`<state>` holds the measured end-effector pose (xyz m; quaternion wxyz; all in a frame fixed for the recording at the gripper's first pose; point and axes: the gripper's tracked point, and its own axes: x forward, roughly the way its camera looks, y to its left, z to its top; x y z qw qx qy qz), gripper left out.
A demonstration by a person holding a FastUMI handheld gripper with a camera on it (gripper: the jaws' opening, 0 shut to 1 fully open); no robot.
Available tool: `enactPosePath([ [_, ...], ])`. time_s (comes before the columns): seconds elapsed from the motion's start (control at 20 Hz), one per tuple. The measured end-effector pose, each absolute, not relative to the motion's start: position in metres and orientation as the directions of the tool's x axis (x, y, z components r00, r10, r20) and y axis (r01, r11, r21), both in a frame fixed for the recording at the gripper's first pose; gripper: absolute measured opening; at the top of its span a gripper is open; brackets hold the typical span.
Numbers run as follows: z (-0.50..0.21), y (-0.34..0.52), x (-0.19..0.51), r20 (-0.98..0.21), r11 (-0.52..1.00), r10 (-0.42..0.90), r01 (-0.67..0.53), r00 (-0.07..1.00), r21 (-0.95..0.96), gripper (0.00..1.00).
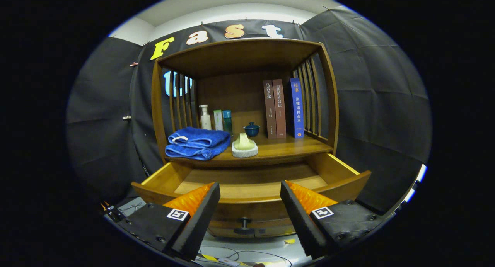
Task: Pull open the drawer, take out the items inside it, and place them on the countertop above the cabinet.
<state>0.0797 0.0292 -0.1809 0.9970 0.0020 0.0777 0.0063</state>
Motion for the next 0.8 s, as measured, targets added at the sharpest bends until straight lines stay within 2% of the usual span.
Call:
enactPosePath([
  [0.5,-0.255,0.035,0.097,-0.214,1.0,-0.001,-0.004,0.977,-0.022,1.0],
  [0.8,-0.249,0.038,0.097,-0.132,1.0,-0.007,0.005,0.991,-0.009,0.99],
])
